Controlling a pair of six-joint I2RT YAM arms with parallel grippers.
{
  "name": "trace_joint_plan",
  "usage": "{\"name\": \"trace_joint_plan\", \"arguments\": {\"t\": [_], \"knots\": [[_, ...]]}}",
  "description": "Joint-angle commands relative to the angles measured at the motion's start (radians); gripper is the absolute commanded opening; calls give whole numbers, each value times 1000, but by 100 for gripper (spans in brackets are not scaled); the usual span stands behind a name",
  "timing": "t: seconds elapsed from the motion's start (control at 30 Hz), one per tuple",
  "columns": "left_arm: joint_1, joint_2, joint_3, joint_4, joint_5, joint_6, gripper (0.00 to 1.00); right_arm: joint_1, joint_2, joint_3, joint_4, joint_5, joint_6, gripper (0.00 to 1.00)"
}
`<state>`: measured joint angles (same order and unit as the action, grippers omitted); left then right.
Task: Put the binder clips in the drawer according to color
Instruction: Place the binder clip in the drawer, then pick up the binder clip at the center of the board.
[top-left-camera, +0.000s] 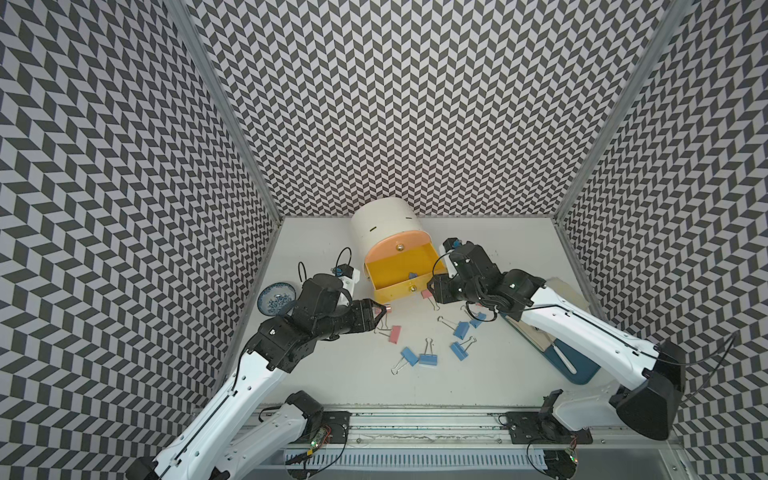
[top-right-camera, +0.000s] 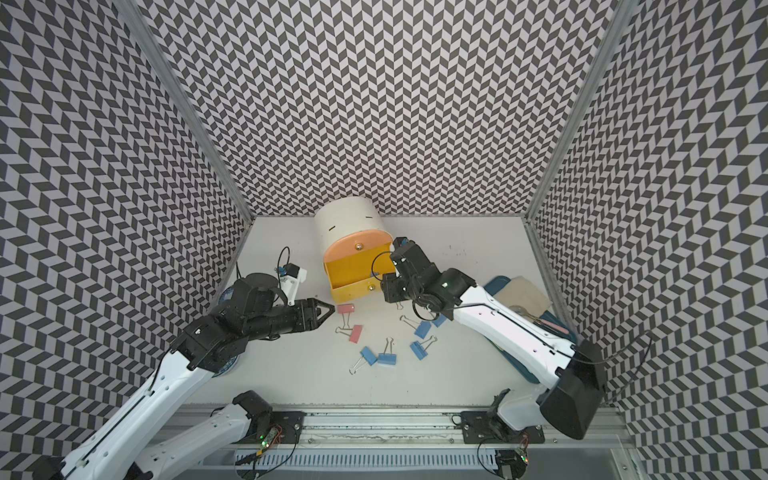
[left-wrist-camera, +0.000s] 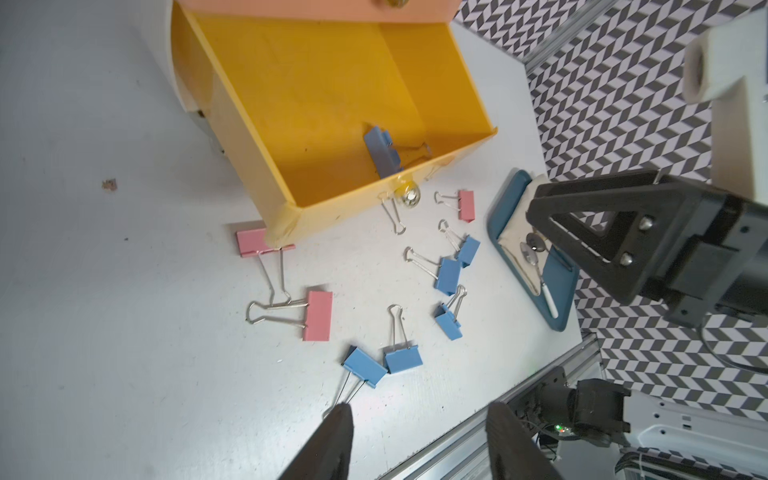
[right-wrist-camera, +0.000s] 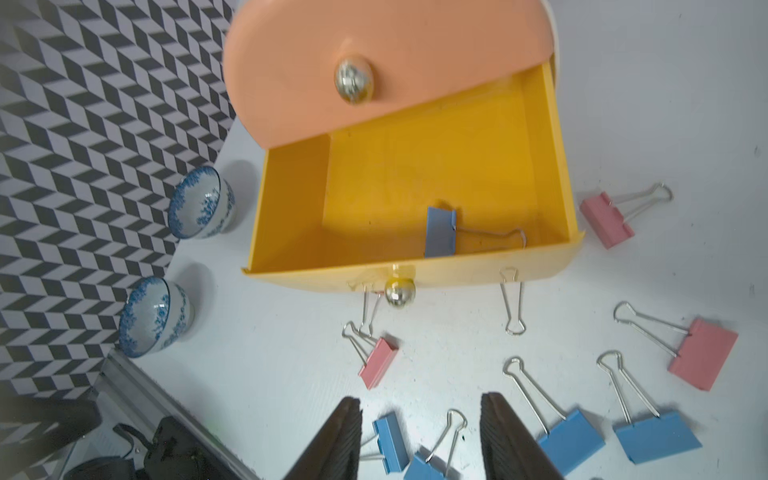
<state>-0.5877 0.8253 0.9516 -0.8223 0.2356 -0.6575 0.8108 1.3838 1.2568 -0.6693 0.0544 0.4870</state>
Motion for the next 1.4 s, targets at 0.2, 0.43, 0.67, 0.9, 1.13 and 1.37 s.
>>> {"name": "trace_joint_plan", "arguments": {"t": [0.2,0.43,0.67,0.9,1.13,1.37], "knots": [[-108,-63,-163,-1,-68,-26,57,92,-131,-238,61,-29,109,50],[-215,-40,-245,70,-111,-60,60,140,-238,-390,86,-34,208,50],[-286,38,-246,104,-143,-48,61,147,-326,-471,65,-29,258,50],[-337,106,-215,162,-177,-53,63,149,-389,-527,48,-32,281,50],[-414,267,-195,213,-244,-62,64,156,-407,-567,52,-48,295,50],[-442,363,-176,244,-275,-21,65,169,-432,-596,57,-51,311,51]]}}
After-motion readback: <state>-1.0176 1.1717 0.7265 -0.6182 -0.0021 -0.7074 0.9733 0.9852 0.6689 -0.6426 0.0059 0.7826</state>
